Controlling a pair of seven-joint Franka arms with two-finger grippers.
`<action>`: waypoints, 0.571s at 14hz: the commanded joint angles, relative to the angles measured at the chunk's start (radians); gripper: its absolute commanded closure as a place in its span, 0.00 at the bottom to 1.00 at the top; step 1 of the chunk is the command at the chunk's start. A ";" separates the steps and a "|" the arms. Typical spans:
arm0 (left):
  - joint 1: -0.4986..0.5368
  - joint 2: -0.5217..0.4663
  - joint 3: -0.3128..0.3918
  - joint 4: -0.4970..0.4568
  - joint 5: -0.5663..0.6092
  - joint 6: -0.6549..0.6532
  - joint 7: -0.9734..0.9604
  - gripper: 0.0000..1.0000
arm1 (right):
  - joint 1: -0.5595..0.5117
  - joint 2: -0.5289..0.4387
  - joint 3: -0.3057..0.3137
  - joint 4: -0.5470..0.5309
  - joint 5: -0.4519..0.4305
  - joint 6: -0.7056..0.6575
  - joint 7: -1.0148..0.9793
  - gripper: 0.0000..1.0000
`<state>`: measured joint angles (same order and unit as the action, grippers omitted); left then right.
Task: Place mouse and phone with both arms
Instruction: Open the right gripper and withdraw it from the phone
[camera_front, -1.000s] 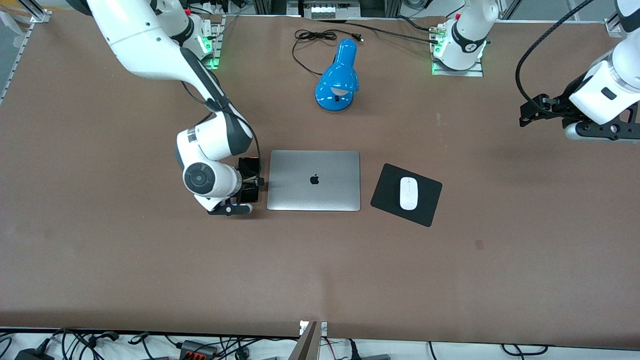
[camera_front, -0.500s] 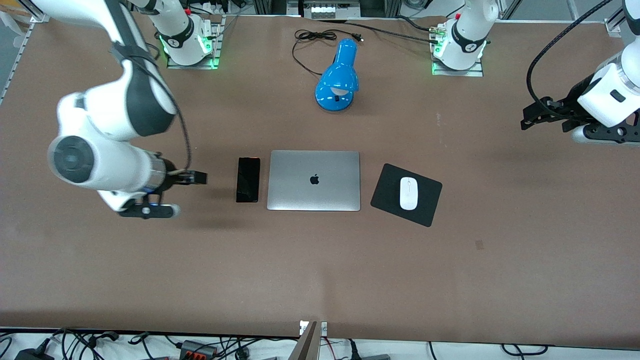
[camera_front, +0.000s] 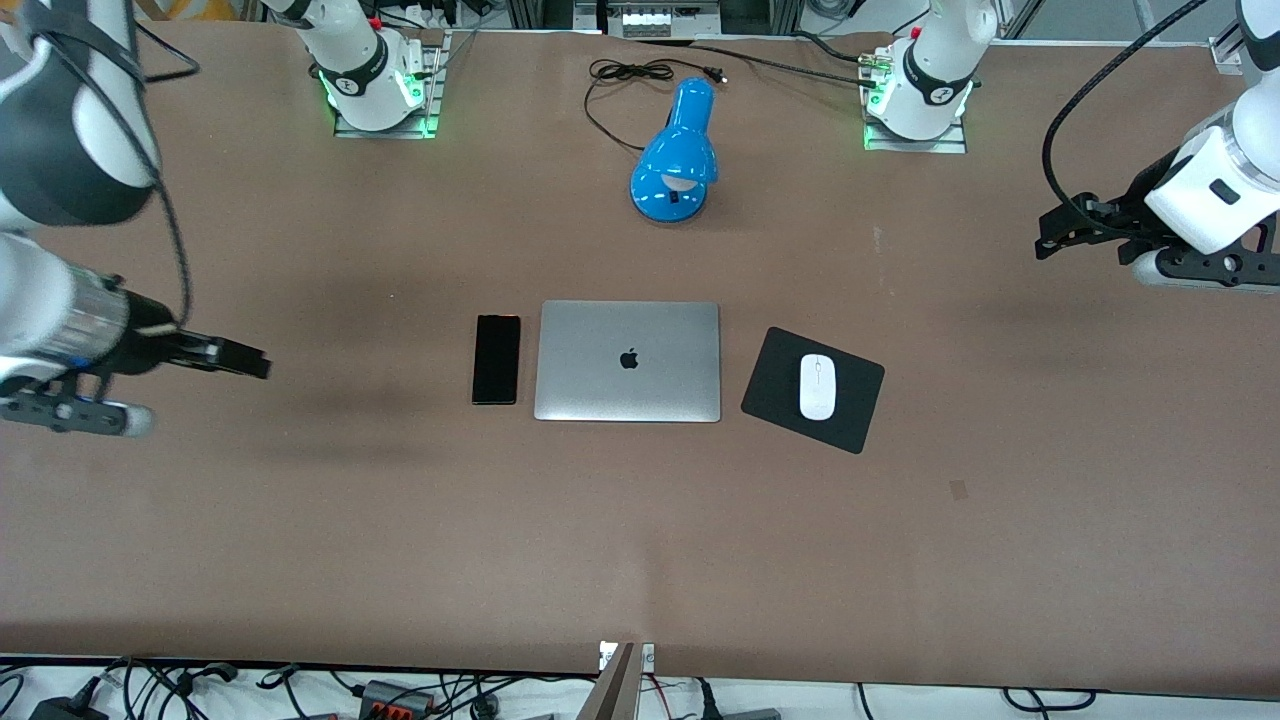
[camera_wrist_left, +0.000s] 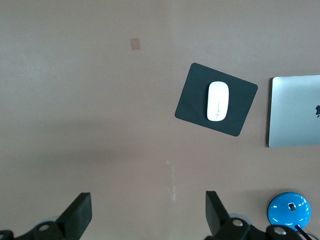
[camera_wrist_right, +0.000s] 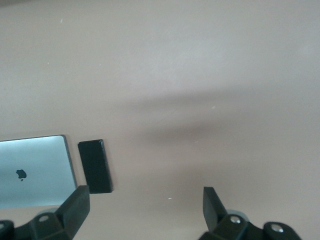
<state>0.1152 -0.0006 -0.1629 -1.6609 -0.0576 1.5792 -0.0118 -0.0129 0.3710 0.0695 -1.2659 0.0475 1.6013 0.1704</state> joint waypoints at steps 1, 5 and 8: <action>0.001 0.007 -0.003 0.012 -0.010 -0.005 0.030 0.00 | -0.038 -0.058 -0.026 -0.021 -0.015 -0.006 -0.136 0.00; 0.003 0.008 -0.003 0.012 -0.007 -0.005 0.056 0.00 | -0.038 -0.090 -0.080 -0.024 -0.024 -0.009 -0.206 0.00; 0.001 0.008 -0.004 0.012 0.016 -0.008 0.056 0.00 | -0.039 -0.162 -0.080 -0.126 -0.060 0.040 -0.238 0.00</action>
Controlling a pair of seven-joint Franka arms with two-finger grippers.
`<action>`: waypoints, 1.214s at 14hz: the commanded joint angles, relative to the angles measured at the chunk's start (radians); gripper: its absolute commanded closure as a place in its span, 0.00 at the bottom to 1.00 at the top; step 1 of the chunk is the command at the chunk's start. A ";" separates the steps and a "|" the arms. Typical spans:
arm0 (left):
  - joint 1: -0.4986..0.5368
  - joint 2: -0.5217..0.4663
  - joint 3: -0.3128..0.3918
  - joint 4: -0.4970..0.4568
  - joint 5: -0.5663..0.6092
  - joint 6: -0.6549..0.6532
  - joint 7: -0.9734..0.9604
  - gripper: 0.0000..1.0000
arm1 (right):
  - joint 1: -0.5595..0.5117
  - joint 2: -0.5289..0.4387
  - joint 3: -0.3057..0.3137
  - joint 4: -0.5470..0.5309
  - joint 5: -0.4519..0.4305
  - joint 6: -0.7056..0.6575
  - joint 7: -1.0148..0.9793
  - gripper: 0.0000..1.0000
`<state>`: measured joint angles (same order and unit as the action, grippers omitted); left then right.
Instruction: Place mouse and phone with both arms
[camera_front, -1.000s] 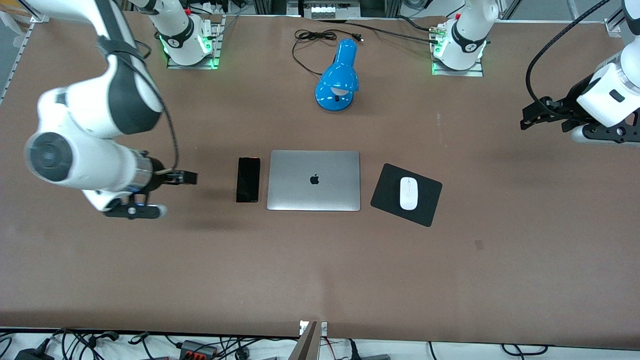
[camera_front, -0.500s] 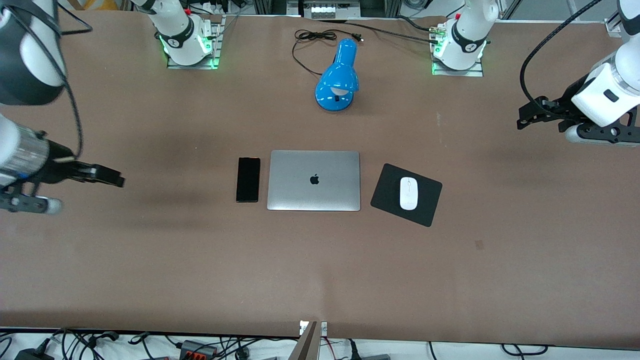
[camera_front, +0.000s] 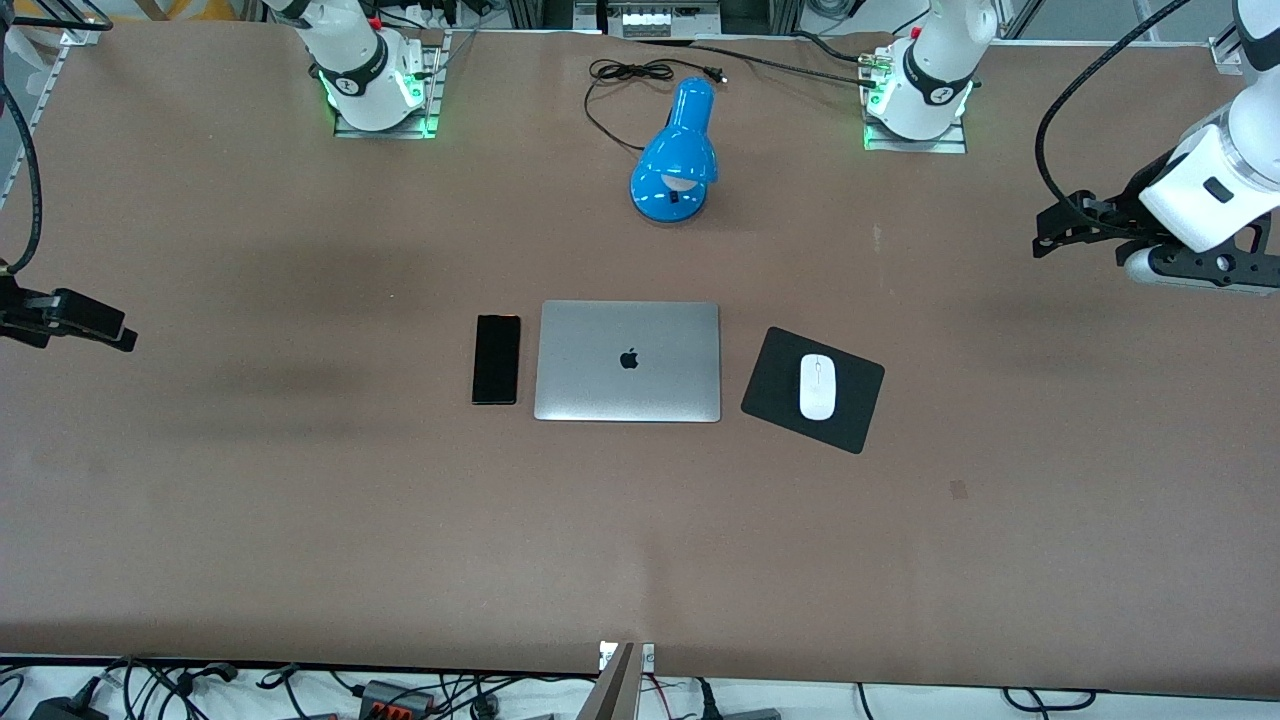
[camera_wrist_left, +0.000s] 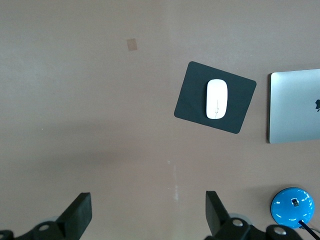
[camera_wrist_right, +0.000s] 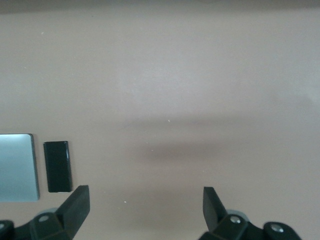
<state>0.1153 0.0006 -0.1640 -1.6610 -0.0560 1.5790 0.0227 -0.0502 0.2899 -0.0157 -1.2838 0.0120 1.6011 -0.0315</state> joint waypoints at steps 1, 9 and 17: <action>0.001 0.007 -0.003 0.012 0.015 -0.008 0.022 0.00 | 0.000 -0.118 0.005 -0.179 -0.026 0.083 -0.039 0.00; 0.000 0.006 -0.002 0.010 0.015 -0.011 0.054 0.00 | -0.003 -0.316 0.006 -0.496 -0.023 0.209 -0.063 0.00; 0.004 0.007 -0.002 0.010 0.015 -0.016 0.056 0.00 | 0.000 -0.314 0.008 -0.465 -0.023 0.137 -0.071 0.00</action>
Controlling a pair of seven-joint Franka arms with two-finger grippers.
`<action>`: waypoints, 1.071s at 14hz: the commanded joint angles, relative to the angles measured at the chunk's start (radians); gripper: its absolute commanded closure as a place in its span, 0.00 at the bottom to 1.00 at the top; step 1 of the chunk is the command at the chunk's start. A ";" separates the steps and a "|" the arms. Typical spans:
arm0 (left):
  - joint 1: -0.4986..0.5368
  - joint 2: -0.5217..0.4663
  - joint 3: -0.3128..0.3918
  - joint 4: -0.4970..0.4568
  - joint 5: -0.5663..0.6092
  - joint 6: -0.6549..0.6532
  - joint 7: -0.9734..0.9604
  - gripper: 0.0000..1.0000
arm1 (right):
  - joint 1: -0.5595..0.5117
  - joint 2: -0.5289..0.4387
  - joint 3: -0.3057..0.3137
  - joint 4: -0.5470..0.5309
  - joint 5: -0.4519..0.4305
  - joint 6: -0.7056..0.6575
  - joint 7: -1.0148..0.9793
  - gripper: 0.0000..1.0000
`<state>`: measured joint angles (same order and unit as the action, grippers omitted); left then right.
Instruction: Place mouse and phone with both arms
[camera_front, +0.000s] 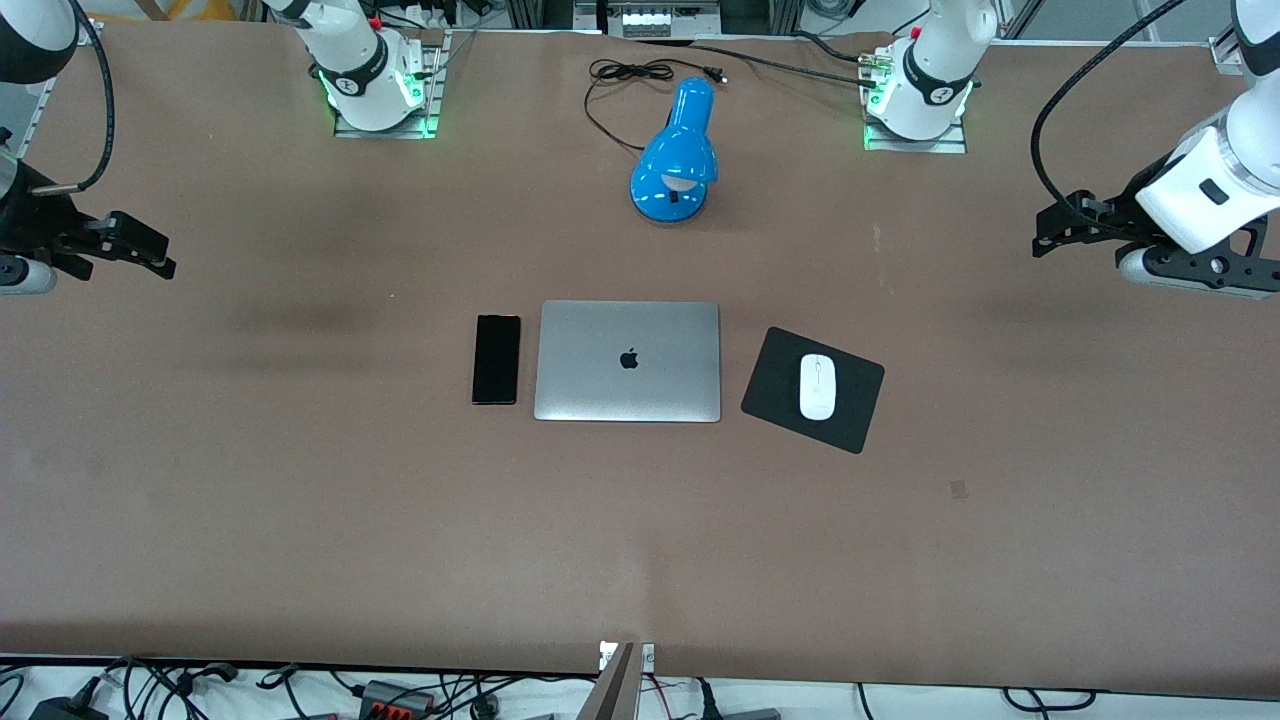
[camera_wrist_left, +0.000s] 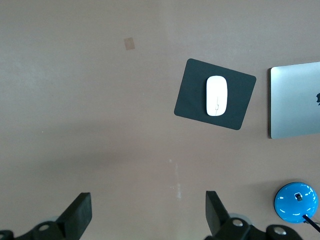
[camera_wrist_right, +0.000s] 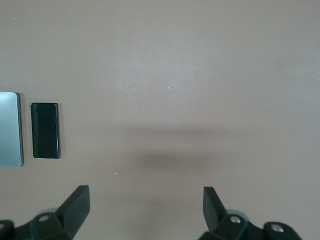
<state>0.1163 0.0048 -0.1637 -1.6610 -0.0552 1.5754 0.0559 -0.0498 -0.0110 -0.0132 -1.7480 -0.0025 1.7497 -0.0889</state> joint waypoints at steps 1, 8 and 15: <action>0.003 0.003 -0.002 0.010 0.014 -0.012 0.022 0.00 | -0.001 -0.014 0.006 -0.001 -0.008 -0.007 -0.014 0.00; 0.005 0.003 -0.002 0.010 0.014 -0.020 0.022 0.00 | -0.045 -0.014 0.047 -0.001 -0.008 0.002 -0.015 0.00; 0.006 0.003 -0.002 0.010 0.014 -0.025 0.022 0.00 | -0.045 -0.020 0.050 -0.001 -0.008 -0.006 -0.014 0.00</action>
